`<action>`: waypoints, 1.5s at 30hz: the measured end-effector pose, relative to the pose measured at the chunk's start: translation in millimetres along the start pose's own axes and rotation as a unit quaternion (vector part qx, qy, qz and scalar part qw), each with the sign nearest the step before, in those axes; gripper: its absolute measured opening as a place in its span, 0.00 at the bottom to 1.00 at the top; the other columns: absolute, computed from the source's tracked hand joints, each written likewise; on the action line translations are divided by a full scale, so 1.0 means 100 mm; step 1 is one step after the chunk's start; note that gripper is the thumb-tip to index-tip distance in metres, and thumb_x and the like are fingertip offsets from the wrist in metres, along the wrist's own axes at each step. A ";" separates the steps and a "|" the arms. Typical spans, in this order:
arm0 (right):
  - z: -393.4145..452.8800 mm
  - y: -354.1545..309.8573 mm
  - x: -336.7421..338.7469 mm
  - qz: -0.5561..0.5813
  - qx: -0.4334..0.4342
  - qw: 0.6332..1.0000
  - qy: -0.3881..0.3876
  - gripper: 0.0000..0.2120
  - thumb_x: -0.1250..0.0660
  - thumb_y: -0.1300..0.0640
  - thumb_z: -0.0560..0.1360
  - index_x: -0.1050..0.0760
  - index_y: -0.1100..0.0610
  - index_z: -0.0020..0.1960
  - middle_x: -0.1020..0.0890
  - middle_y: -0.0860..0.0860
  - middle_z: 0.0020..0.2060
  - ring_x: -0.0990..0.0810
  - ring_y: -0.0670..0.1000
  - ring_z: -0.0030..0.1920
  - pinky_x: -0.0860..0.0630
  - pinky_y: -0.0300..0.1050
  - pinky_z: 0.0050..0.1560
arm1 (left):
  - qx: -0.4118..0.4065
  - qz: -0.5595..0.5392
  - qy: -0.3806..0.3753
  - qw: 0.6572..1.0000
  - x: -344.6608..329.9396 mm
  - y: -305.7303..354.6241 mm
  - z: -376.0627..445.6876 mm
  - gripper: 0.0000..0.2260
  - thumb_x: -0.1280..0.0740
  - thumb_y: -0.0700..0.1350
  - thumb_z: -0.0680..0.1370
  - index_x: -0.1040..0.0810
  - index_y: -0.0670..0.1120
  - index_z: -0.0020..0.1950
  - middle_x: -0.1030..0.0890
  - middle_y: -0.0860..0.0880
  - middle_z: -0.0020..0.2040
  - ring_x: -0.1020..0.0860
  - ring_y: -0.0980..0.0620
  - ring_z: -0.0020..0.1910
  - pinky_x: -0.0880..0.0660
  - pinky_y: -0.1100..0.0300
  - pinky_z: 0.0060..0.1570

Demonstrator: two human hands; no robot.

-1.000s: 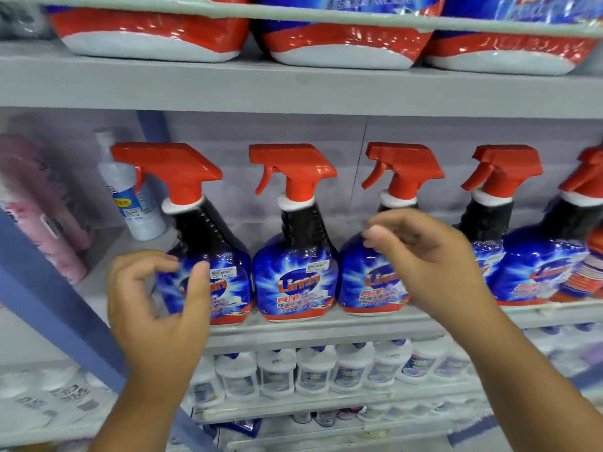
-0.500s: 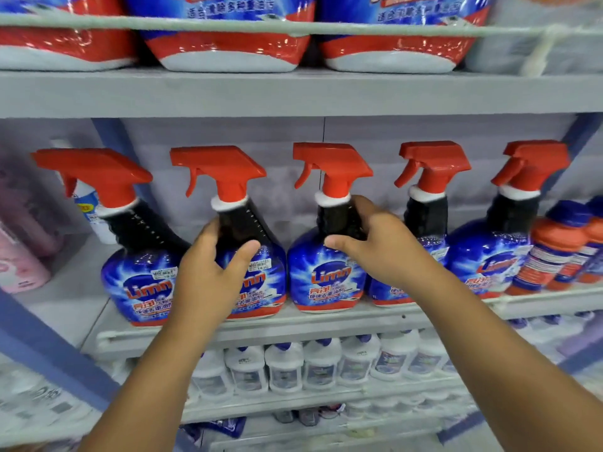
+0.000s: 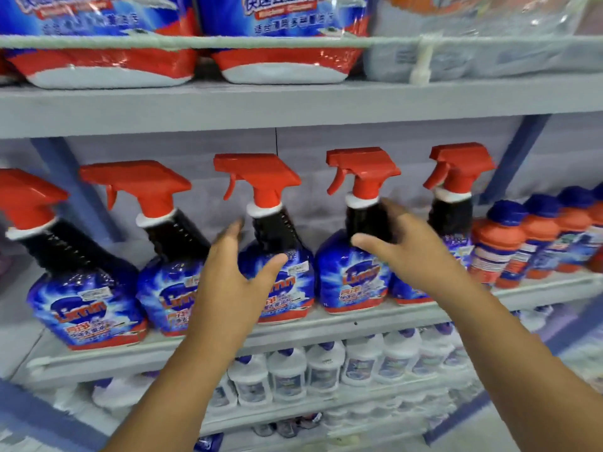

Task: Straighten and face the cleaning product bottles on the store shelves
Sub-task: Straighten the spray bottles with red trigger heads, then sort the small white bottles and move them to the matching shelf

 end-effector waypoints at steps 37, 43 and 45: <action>-1.67 -2.22 -3.75 0.322 -0.056 0.909 -0.260 0.14 0.28 0.58 0.77 0.22 0.44 0.58 0.18 0.39 0.59 0.19 0.35 0.54 0.24 0.32 0.49 | 0.275 -0.135 0.252 0.918 3.69 -2.23 -1.93 0.22 0.28 0.57 0.74 0.25 0.58 0.67 0.23 0.63 0.65 0.23 0.60 0.63 0.27 0.65 0.52; -1.96 -3.06 -4.54 0.296 -0.038 0.913 -0.277 0.12 0.29 0.57 0.78 0.23 0.43 0.58 0.18 0.38 0.58 0.20 0.32 0.52 0.24 0.36 0.55 | 0.294 -0.163 0.229 0.914 4.57 -2.72 -2.17 0.20 0.29 0.60 0.75 0.26 0.62 0.66 0.23 0.65 0.63 0.25 0.68 0.58 0.29 0.58 0.56; -1.95 -3.23 -4.68 0.278 -0.041 0.918 -0.280 0.12 0.29 0.51 0.77 0.23 0.39 0.58 0.19 0.32 0.56 0.20 0.33 0.55 0.23 0.42 0.60 | 0.297 -0.168 0.215 0.915 4.74 -2.82 -2.16 0.22 0.29 0.62 0.73 0.25 0.62 0.66 0.23 0.66 0.63 0.24 0.67 0.59 0.29 0.58 0.55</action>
Point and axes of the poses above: each hand's wrist, its own z-axis towards the middle knuckle, its own x-axis out of the back of the hand, y = z × x, the point moved 10 cm from there along z, towards the middle knuckle
